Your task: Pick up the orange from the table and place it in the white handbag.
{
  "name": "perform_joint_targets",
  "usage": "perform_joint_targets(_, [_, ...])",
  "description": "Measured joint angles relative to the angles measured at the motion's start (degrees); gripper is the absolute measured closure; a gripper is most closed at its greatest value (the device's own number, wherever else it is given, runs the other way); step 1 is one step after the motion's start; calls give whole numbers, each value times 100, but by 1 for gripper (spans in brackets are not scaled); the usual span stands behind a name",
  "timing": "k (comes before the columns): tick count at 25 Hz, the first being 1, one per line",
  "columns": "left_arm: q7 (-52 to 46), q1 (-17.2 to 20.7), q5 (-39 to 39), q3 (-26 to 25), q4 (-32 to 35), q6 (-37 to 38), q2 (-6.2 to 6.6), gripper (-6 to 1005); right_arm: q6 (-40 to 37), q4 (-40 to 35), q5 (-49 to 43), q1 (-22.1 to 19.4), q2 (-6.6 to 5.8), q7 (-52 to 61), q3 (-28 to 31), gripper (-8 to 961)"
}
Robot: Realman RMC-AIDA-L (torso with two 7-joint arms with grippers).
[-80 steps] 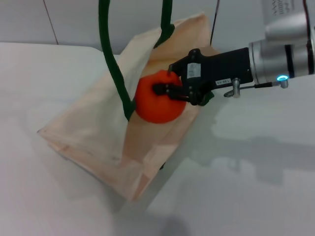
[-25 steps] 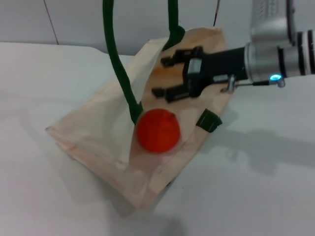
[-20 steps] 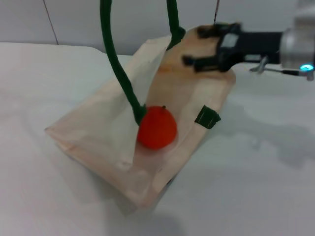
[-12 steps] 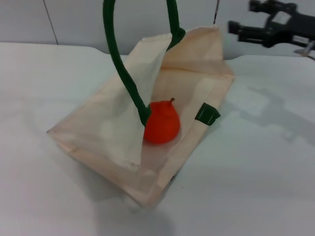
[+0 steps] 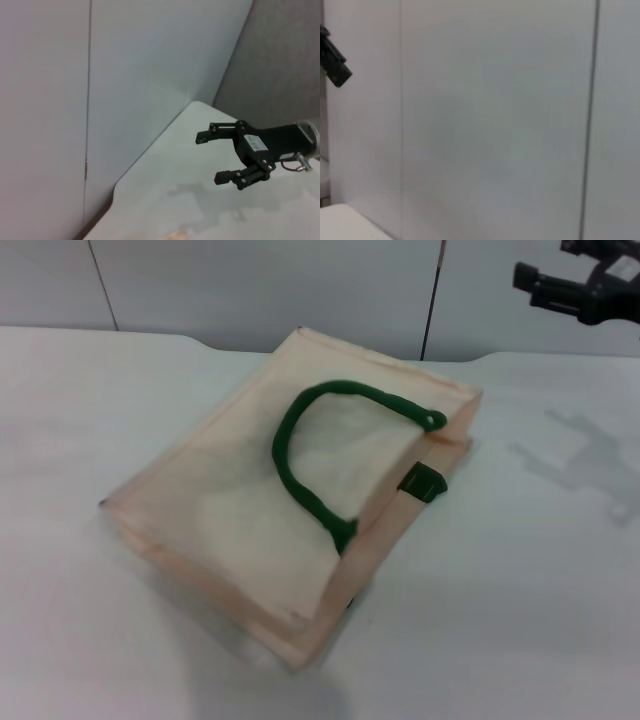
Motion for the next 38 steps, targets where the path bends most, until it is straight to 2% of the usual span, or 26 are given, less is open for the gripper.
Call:
perform_joint_targets(5, [39, 99, -404, -2, -181, -6, -63, 385, -2, 18, 5, -108, 134, -368, 752, 61])
perform_joint_targets(8, [97, 541, -1310, -7, -310, -44, -203, 242, -3, 127, 9, -139, 225, -861, 1376, 61])
perform_joint_targets(10, [268, 1062, -2184, -5, -317, -173, -370, 183, -2, 405, 8, -138, 232, -1325, 1772, 61])
perform_joint_targets(11, [327, 1159, -2346, -6, -316, -222, -403, 170, -1, 573, 8, -131, 221, -1540, 1976, 61])
perform_joint_targets(13, [593, 1480, -2854, -9, -292, -454, -564, 145, 0, 783, 7, -132, 216, -1912, 2334, 61])
perform_joint_targets(15, [998, 1802, -3374, -10, -242, -795, -776, 121, 5, 982, 8, -148, 233, -2334, 2770, 61])
perform_joint_targets(18, [1583, 2170, -3991, -13, -211, -1212, -1046, 96, 4, 1284, 7, -154, 236, -2820, 3117, 61])
perform_joint_targets(21, [2317, 2608, -4802, -22, -178, -1655, -1384, 96, 0, 1442, 7, -190, 239, -3095, 3395, 61])
perform_joint_targets(23, [2743, 2860, -5212, -32, 10, -1914, -1514, 96, -6, 1542, 6, -232, 240, -3192, 3660, 61])
perform_joint_targets(27, [3443, 3375, -5749, -36, 924, -2529, -1503, 96, -50, 1719, 5, -353, 241, -3508, 4148, 61])
perform_joint_targets(32, [4800, 3898, -6475, -45, 1814, -2865, -1543, 96, -64, 1877, 5, -508, 250, -3783, 4493, 61])
perform_joint_targets(38, [6252, 4229, -6891, -61, 2786, -3203, -1557, 96, -263, 1901, 5, -598, 245, -3793, 4554, 61])
